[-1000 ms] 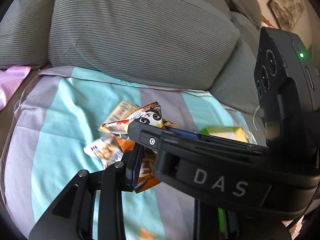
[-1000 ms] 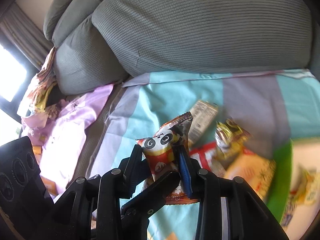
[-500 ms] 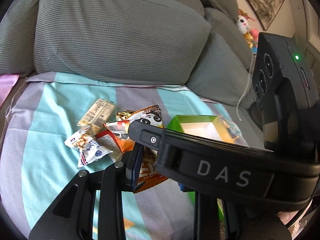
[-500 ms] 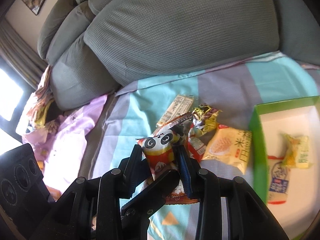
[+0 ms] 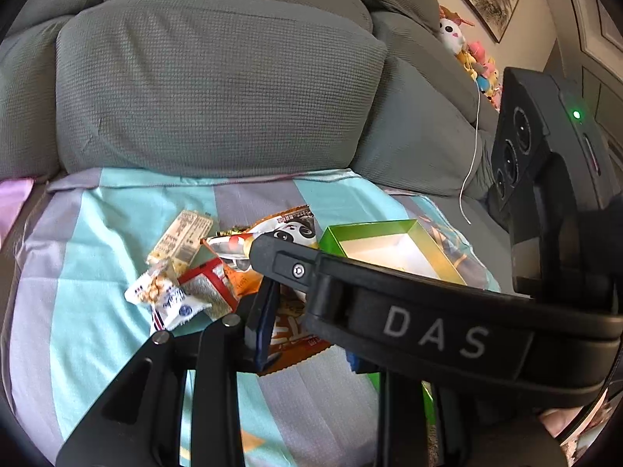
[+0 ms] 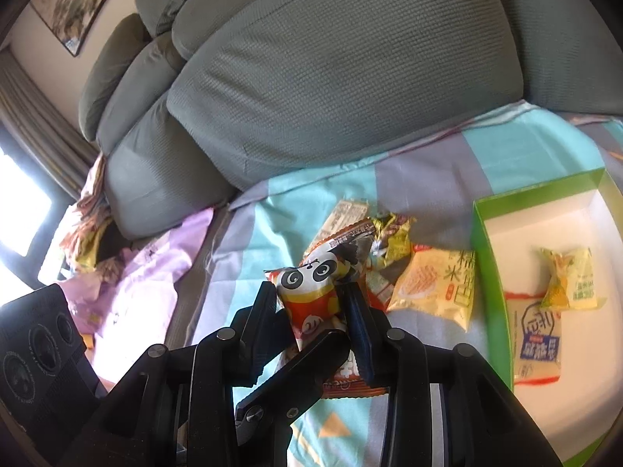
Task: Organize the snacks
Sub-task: 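Carry the panda bag with the right gripper over the green box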
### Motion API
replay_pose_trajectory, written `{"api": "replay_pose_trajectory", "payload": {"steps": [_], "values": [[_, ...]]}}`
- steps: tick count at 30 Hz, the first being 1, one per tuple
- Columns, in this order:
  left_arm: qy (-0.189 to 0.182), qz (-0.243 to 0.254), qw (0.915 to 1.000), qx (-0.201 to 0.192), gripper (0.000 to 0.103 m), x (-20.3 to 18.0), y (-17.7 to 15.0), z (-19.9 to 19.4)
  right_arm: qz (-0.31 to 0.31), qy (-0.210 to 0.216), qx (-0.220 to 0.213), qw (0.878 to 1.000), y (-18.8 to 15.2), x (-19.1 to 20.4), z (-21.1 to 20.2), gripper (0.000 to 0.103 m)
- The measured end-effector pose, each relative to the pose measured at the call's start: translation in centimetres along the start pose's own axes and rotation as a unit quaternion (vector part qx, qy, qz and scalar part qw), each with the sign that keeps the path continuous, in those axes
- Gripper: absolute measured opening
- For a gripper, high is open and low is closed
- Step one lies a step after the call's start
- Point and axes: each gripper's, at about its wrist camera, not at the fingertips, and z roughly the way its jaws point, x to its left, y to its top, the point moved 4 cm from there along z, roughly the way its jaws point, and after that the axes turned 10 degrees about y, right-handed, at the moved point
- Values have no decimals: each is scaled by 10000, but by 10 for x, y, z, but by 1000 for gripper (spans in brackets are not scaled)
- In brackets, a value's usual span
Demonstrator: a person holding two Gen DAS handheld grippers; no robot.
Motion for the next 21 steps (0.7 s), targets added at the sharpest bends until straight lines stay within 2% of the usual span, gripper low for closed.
{"api": "replay_pose_trajectory", "payload": {"steps": [8,21], "values": [[-112,141,9998,-96,27,-19,-1,14,30,12,-239,9997,3,-18,-10,39],[-479,229,9982,-286,27,-50,2,17,-4,-283,-534,9982,8,-38,-40,39]]}}
